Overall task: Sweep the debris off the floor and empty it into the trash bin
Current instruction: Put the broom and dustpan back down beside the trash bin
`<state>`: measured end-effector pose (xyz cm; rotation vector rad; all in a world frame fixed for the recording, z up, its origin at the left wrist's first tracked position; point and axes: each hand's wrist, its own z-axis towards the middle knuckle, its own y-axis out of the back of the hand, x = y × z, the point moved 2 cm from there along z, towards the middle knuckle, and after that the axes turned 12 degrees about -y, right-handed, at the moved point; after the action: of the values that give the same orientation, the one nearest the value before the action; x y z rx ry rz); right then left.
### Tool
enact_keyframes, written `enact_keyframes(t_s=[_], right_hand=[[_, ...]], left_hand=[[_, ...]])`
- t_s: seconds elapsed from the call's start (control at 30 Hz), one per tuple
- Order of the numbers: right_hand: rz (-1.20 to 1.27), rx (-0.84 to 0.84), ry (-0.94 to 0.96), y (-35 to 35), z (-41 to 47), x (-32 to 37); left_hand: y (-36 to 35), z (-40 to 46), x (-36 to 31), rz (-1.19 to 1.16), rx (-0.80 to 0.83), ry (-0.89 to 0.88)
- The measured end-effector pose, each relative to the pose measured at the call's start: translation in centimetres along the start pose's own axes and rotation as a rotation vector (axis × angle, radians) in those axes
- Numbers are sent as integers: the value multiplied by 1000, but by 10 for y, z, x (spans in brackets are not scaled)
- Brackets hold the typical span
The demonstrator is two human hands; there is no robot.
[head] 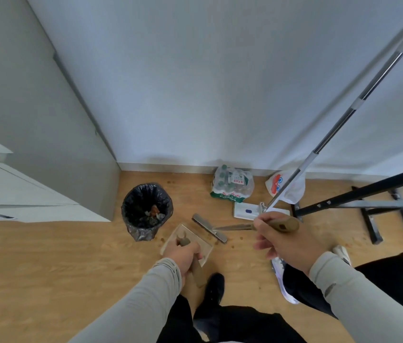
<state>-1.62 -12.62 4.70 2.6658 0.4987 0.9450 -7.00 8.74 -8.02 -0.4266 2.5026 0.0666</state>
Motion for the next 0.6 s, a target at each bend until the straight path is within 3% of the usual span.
enact_keyframes(t_s=[0.43,0.6], right_hand=[[-191,-19,-6,-20,65,21],[-219,5,-42,-23,86,7]], left_hand=[[-37,57,-10,41,-7,9],[-41,54,-6,453,-209,-50]])
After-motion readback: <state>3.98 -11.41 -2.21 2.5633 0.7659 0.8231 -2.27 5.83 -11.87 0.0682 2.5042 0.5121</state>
